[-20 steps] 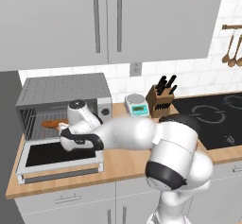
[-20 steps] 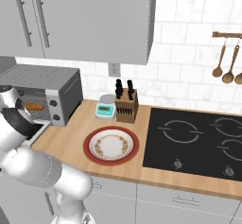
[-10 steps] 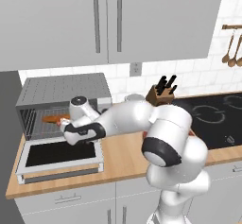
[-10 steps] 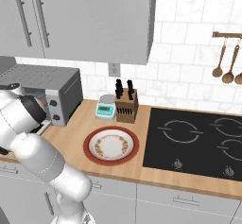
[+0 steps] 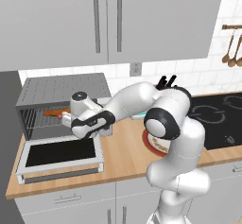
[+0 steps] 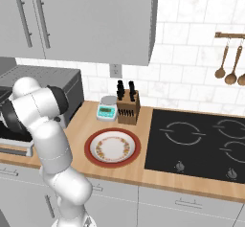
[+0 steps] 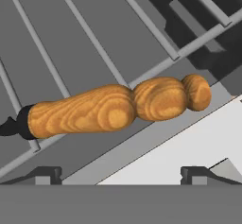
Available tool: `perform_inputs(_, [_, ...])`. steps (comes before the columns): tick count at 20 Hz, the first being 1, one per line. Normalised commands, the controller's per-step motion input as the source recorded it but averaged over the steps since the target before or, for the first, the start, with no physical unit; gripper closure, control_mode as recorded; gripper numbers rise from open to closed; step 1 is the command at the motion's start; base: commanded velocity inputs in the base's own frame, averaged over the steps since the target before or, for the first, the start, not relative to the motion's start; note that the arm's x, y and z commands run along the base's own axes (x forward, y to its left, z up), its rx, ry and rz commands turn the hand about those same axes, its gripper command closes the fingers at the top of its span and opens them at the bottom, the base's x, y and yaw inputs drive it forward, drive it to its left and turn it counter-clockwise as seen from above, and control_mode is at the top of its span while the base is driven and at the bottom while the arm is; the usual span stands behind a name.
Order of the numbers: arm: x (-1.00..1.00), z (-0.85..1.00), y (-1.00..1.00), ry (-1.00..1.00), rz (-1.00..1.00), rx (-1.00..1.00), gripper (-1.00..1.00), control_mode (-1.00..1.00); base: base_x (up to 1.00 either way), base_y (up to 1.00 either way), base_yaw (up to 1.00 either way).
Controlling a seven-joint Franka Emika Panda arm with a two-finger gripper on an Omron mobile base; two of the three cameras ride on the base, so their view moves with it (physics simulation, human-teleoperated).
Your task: Pick up the kebab skewer and baguette bread, and place them inside the toaster oven. Close the toaster oven door and start by setting the timer.
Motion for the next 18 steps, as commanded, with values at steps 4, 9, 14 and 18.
perform_inputs(4, [0.12,0.00,0.00,0.00,-0.09,0.00,-1.00,-1.00,0.00,0.00,0.00])
perform_inputs(9, [-0.39,0.00,0.01,0.00,-0.02,0.00,-1.00,-1.00,0.00,0.00,0.00])
perform_inputs(14, [-0.73,0.00,0.00,0.00,0.00,0.00,-1.00,-1.00,0.00,0.00,0.00])
perform_inputs(18, [-0.79,0.00,0.00,0.00,0.00,0.01,-1.00,-1.00,0.00,0.00,0.00])
